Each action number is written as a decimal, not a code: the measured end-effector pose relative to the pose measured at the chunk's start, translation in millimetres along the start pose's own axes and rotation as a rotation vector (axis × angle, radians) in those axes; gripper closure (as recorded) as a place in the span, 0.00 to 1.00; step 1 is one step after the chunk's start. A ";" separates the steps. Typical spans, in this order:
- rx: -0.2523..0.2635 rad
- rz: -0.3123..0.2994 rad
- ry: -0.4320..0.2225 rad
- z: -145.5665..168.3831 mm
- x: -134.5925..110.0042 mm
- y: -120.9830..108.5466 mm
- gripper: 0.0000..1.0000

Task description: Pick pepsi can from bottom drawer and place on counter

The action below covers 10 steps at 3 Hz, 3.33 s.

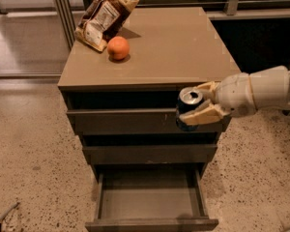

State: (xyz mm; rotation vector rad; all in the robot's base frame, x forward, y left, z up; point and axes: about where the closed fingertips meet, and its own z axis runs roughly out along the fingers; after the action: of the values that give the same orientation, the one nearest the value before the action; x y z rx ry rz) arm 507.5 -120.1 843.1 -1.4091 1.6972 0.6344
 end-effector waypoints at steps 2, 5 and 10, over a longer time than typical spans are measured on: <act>0.046 0.003 -0.025 -25.3 -21.9 -19.1 1.00; 0.160 -0.027 -0.027 -19.5 -59.6 -108.1 1.00; 0.184 0.259 -0.081 -6.0 -29.4 -209.3 1.00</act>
Offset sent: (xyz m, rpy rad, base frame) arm 0.0115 -0.0131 0.0337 0.0239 -0.0228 -0.0374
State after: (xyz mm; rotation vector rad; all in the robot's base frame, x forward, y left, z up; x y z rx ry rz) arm 708.2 -160.4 896.0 -1.0318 1.8384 0.6488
